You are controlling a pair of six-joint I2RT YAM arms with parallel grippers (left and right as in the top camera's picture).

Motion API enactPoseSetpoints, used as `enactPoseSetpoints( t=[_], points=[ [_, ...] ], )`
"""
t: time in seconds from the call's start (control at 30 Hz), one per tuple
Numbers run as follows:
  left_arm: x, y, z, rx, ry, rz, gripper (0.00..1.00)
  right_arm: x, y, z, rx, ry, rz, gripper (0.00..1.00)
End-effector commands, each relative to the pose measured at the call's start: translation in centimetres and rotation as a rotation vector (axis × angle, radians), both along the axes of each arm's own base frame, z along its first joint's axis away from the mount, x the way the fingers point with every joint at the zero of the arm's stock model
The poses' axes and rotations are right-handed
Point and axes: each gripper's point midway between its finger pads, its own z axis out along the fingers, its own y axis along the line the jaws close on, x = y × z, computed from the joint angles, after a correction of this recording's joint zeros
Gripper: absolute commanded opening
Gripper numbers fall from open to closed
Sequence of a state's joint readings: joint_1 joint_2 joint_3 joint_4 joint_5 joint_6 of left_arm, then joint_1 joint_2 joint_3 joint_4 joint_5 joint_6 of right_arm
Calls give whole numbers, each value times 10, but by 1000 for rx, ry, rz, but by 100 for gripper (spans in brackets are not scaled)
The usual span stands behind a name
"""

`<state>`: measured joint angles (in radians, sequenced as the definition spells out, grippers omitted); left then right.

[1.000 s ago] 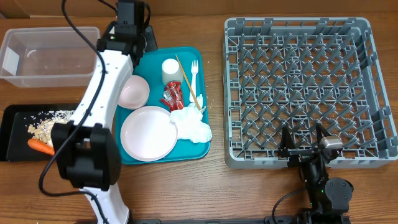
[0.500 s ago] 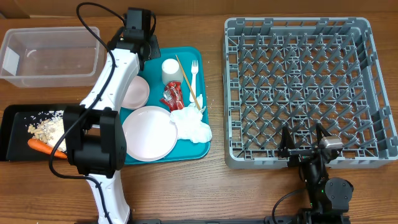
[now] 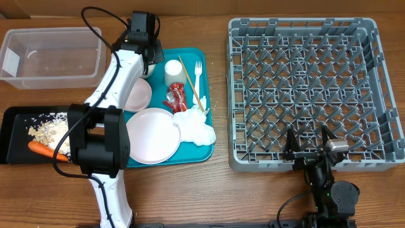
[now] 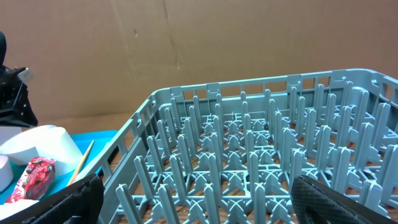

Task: Sort waste into correct bins and load items into the dishwasher rack
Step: 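Lower the white bowl onto the teal tray and open the left gripper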

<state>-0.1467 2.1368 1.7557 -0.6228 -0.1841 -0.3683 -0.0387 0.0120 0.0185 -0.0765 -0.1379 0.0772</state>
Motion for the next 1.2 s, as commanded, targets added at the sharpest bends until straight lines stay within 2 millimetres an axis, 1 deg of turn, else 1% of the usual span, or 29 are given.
enactPoseSetpoints(
  t=[0.0, 0.07, 0.17, 0.23, 0.33, 0.4, 0.43, 0.5, 0.53, 0.57, 0.63, 0.73, 0.77, 0.83, 1.0, 1.07, 1.1, 1.17],
  points=[
    [2, -4, 0, -9, -2, 5, 21, 0, -3, -2, -6, -3, -14, 100],
    [2, -4, 2, -10, -6, 5, 21, 0, -3, -2, -7, -3, -14, 100],
    [2, -4, 14, -13, -25, 4, 22, 0, -3, -2, -6, -3, -14, 100],
    [1, -3, 31, -17, -55, 4, 23, 0, -3, -2, -7, -3, -14, 100],
    [-5, -2, 64, -25, -102, 4, 26, 0, -3, -2, -7, -3, -14, 100],
    [-17, -1, 94, -28, -130, 4, 44, 0, -3, -2, -6, -3, -14, 100],
    [-23, 0, 104, -30, -138, 4, 51, 0, -3, -2, -6, -3, -14, 100],
    [-41, 3, 128, -31, -146, 4, 72, 0, -3, -2, -6, -3, -14, 100],
    [-58, 6, 146, -31, -145, 5, 100, 0, -3, -2, -7, -3, -14, 100],
    [-68, 8, 154, -30, -141, 5, 100, 0, -3, -2, -7, -3, -14, 100],
    [-86, 11, 164, -27, -121, 6, 100, 0, -3, -2, -6, -3, -13, 100],
    [-107, 15, 166, -15, -74, 9, 100, 0, -3, -2, -6, -3, -14, 100],
    [-119, 17, 157, -3, -12, 10, 100, 0, -3, -2, -7, -3, -13, 100],
    [-130, 19, 147, 6, 51, 10, 100, 0, -3, -2, -6, -3, -14, 100],
    [-146, 18, 126, 11, 169, 4, 100, 0, -3, -2, -7, -3, -13, 100],
    [-157, 5, 117, -55, 238, -37, 100, 0, -3, -2, -6, -3, -14, 100],
    [-160, 0, 115, -79, 253, -57, 100, 0, -3, -2, -6, -3, -14, 100],
    [-165, -18, 114, -142, 277, -160, 100, 0, -3, -2, -6, -4, -14, 100]
  ],
)
